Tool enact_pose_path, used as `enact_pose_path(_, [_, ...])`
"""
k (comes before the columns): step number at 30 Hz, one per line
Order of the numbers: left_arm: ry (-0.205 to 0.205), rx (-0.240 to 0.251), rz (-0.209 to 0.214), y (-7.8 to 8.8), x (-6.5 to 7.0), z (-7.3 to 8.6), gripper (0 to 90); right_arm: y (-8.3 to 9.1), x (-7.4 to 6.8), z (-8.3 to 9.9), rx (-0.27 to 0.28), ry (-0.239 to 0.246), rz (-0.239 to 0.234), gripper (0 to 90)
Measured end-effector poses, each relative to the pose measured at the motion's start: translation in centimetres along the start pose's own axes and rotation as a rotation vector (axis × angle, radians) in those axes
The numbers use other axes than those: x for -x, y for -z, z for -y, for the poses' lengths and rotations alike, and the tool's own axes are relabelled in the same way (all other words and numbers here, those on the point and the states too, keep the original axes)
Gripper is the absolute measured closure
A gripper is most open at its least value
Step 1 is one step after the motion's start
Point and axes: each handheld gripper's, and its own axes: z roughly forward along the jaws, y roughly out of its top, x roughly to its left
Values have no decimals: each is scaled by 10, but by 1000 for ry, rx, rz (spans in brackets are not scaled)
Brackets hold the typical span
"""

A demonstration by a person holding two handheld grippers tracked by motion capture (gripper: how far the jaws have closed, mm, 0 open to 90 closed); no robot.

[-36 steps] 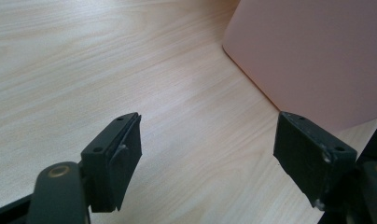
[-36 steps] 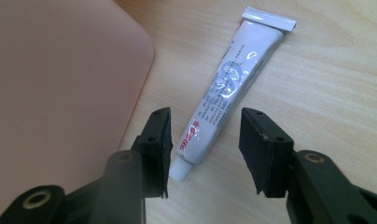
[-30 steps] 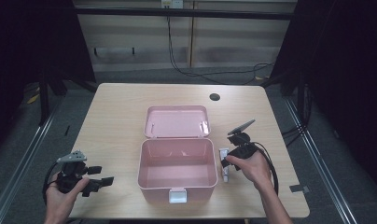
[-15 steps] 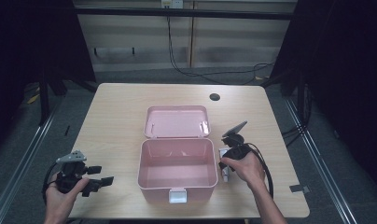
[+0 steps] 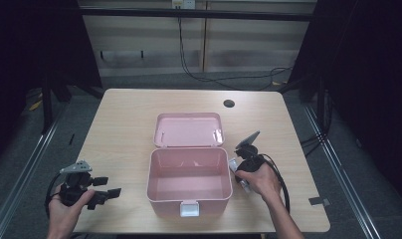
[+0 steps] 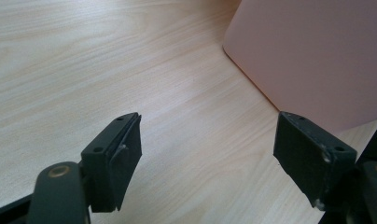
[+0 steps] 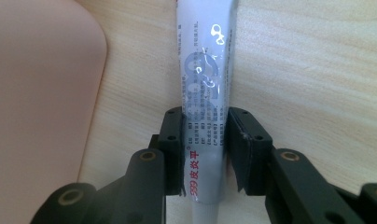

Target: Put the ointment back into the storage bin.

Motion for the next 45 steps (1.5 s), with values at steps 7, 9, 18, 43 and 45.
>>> enact_pose_path(7, [-3,-3,-4,0,-1,0,234,0,1,-1,0,35,1,684])
enact_pose_path(9, [-1,-3,-2,-1,0,0,233,0,1,-1,-6,35,-1,687])
enact_pose_path(18, [0,0,2,0,-1,0,234,11,1,-4,-4,71,1,715])
enact_pose_path(43, [-2,-1,0,0,0,0,233,42,14,8,-16,225,-51,715])
enact_pose_path(45, [-2,-1,0,0,0,0,233,45,14,9,-28,243,-51,714])
